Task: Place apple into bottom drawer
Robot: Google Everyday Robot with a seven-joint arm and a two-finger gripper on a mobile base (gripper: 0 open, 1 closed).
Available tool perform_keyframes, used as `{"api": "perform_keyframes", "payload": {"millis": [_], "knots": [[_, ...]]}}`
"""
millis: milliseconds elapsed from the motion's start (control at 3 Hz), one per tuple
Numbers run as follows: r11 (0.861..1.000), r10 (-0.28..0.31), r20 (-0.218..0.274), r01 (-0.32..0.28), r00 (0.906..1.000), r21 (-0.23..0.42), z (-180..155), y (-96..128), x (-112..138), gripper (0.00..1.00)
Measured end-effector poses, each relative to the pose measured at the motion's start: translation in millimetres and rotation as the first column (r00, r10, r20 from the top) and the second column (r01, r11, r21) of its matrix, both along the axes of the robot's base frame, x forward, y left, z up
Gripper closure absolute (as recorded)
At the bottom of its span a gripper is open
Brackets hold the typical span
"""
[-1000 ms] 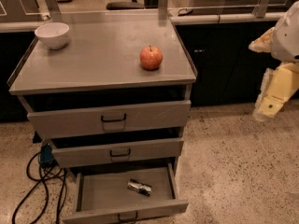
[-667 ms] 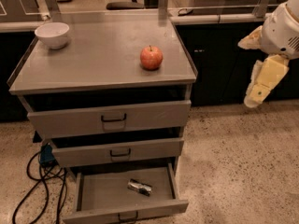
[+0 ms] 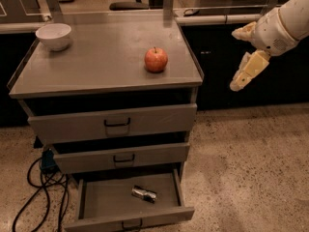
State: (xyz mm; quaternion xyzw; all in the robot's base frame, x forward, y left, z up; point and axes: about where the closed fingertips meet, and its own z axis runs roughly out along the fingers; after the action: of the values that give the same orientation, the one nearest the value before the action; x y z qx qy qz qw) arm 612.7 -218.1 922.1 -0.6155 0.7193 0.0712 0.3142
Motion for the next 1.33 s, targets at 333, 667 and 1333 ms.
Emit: {"api": "perform_keyframes", "payload": {"millis": [333,667,1333], "knots": [[1.0,0.001,-0.002,-0.001,1.0,0.0,-0.4,0.2,-0.3,0.0],[0.993,0.055,-0.008,-0.054,0.9985,0.102,-6.0,6.4,10.1,0.0],[0.851,0.347,0.065,-0.343,0.9356,0.397,-22.6,101.5,69.9,0.0]]}}
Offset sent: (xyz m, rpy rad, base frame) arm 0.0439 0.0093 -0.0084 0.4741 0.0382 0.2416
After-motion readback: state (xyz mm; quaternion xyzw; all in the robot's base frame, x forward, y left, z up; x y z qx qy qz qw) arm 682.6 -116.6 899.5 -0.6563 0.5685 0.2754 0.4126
